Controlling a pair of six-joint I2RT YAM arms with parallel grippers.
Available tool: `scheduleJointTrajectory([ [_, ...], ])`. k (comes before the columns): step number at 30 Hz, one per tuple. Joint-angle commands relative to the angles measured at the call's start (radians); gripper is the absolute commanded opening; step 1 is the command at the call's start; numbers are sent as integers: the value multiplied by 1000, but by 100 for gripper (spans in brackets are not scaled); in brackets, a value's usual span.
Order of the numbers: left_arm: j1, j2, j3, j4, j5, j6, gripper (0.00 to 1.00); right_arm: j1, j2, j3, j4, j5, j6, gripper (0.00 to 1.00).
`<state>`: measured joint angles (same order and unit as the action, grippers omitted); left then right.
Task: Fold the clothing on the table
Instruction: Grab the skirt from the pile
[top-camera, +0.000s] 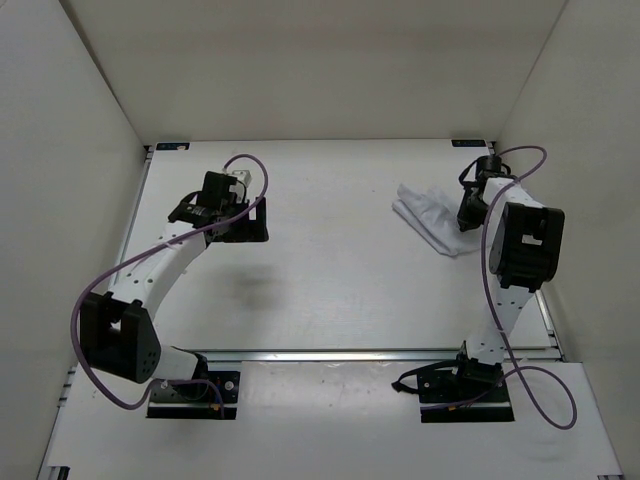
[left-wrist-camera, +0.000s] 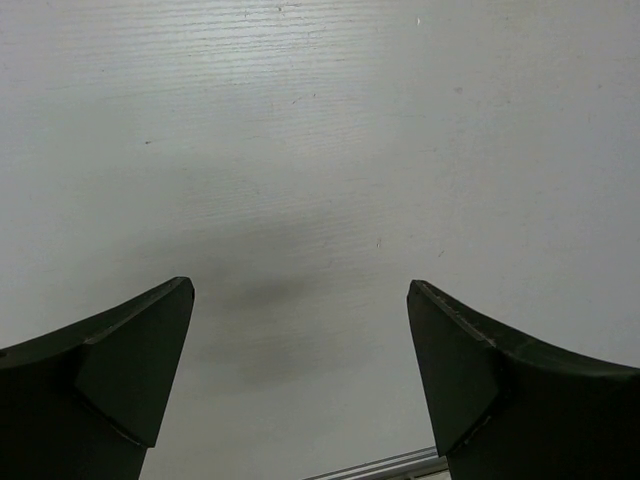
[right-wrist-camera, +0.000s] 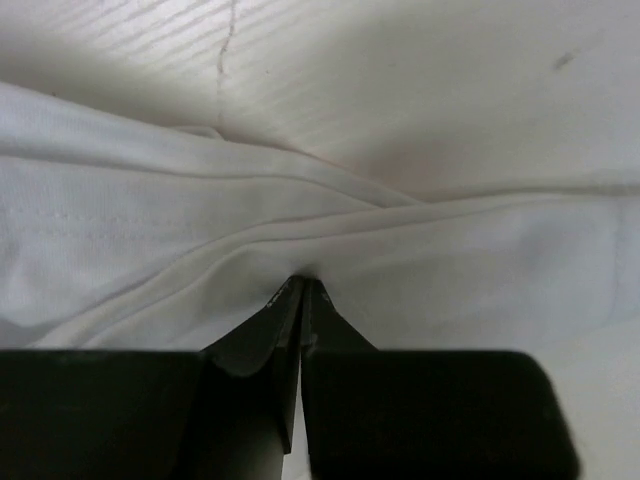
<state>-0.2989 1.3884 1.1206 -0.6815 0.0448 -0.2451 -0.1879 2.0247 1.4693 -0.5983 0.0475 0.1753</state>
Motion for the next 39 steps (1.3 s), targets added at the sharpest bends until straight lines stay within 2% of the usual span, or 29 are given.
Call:
scheduleJointTrajectory([
  [1, 3, 6, 28, -10, 18, -2, 99, 16, 19, 69, -32, 8, -3, 1],
  [10, -2, -38, 13, -6, 24, 0, 99, 70, -115, 123, 46, -129, -30, 0],
  [11, 1, -54, -1, 2, 27, -2, 99, 77, -113, 149, 40, -159, -31, 6],
  [12, 4, -58, -7, 7, 35, -2, 98, 82, -95, 183, 32, -194, -48, 30],
  [15, 9, -91, -33, 13, 35, -5, 98, 87, -40, 250, -4, -265, -94, 59],
  [19, 15, -112, -39, 13, 46, -8, 99, 131, -3, 260, -15, -301, -166, 73],
  [23, 15, -114, -36, -4, 35, -10, 99, 151, 22, 240, -9, -354, -207, 73],
  [28, 23, -120, -30, -20, 27, -11, 99, 151, -1, 154, 54, -495, -203, 73],
  [31, 14, -118, -33, -26, 27, -19, 98, 163, -23, 143, 89, -498, -218, 74],
  [35, 6, -117, -41, -15, 38, -19, 99, 186, 0, 180, 49, -479, -264, 74],
  [39, 10, -111, -31, -16, 40, -23, 98, 217, -23, 158, 71, -520, -286, 74],
])
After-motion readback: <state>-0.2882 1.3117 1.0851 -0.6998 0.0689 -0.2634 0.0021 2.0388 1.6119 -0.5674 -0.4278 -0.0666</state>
